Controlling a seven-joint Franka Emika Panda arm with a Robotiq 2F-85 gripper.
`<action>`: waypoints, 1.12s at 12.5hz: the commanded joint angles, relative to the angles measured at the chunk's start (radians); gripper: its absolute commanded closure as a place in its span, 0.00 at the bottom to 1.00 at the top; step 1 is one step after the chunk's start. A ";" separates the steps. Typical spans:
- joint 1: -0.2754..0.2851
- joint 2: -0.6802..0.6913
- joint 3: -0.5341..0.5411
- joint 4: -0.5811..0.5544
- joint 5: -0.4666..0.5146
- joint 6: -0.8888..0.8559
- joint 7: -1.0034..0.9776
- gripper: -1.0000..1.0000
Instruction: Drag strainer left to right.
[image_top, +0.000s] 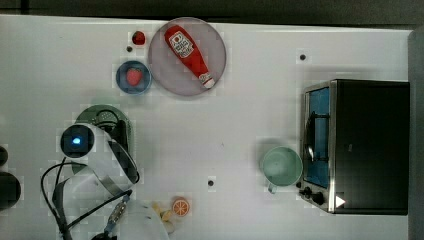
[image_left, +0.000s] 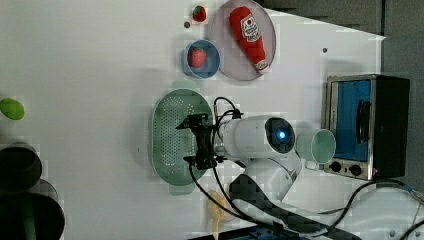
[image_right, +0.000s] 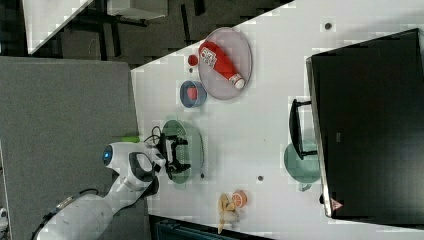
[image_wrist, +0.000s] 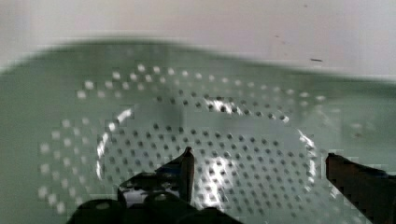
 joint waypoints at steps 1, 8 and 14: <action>-0.012 -0.010 -0.006 0.023 -0.027 0.002 0.065 0.00; -0.030 -0.037 -0.064 -0.006 -0.028 -0.002 0.052 0.00; -0.088 -0.108 -0.095 -0.083 -0.028 -0.002 0.027 0.00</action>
